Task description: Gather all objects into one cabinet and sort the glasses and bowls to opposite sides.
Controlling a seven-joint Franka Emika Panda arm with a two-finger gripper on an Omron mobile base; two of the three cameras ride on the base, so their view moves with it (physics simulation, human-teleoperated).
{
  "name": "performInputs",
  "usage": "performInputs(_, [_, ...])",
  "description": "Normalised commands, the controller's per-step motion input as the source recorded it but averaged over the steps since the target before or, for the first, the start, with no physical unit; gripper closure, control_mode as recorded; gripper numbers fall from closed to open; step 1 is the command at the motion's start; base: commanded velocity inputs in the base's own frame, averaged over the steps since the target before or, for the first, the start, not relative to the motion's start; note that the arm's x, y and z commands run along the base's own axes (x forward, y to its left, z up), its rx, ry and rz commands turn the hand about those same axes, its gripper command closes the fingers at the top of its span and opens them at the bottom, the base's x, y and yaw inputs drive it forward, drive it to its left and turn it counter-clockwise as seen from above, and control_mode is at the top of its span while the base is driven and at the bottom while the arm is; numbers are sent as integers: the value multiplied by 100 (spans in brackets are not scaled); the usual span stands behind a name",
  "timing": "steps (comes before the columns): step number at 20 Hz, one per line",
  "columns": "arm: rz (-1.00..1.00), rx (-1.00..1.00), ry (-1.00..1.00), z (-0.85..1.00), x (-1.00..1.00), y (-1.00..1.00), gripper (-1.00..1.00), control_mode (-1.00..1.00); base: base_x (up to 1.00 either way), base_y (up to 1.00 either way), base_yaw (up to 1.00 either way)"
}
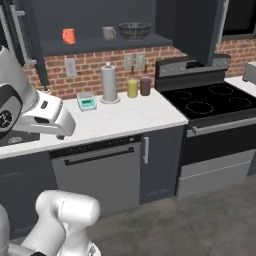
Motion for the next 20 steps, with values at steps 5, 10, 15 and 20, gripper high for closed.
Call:
performInputs(5, [0,0,0,0,0,0,-100,100,-30,98,0])
performInputs(10, [0,0,0,0,0,0,-100,100,-8,100,13])
performInputs(15, [0,0,0,0,0,0,-100,100,-2,99,35])
performInputs(20, [0,0,0,0,0,0,-100,100,0,85,40])
